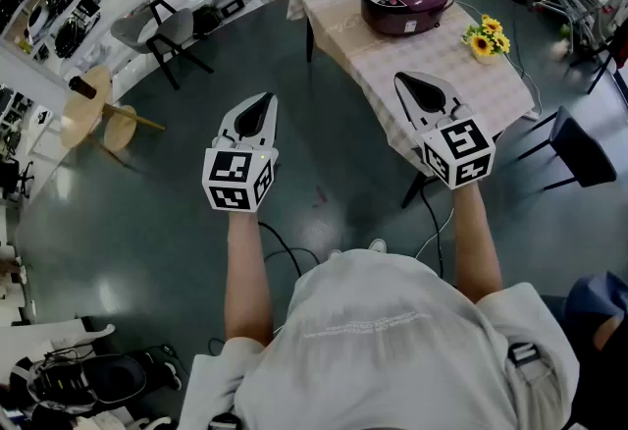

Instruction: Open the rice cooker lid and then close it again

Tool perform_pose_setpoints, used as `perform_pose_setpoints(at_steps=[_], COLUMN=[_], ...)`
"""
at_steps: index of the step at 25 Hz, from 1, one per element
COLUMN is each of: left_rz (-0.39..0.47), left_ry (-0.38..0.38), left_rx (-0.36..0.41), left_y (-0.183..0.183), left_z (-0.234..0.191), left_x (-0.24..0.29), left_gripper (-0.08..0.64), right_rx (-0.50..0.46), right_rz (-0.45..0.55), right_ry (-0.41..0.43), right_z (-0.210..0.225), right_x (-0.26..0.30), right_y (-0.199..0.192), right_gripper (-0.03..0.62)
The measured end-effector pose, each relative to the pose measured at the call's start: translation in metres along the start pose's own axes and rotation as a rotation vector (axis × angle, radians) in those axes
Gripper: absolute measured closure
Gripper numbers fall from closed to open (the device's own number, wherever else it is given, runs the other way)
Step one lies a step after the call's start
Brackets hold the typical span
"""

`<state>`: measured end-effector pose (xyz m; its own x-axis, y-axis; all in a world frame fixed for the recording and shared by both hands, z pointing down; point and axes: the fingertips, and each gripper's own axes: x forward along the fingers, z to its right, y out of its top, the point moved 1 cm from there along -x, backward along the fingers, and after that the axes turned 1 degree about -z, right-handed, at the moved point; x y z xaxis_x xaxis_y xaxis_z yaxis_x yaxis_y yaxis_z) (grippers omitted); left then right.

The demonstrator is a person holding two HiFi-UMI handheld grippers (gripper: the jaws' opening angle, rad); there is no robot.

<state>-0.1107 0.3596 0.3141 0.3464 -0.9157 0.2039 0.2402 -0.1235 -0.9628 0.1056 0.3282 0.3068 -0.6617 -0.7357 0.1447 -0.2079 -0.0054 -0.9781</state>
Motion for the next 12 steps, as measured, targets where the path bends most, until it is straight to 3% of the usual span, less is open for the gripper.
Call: perform_pose_setpoints(at_steps=[8,12], left_rz=[-0.004,-0.003], left_ry=[0.004,0.003], left_rx=[0.003,0.005], left_y=[-0.0029,-0.0032], left_z=[0.0011,-0.0016], left_x=[-0.0011,-0.0084], left_gripper=[0.545,0.545], right_rx=[0.022,0.084], right_rz=[0.018,0.046], right_ry=[-0.005,0.016], right_z=[0.0032,-0.0024], right_x=[-0.0014,-0.0035], right_y=[-0.0013,0.0026], right_gripper=[0.568,0.568])
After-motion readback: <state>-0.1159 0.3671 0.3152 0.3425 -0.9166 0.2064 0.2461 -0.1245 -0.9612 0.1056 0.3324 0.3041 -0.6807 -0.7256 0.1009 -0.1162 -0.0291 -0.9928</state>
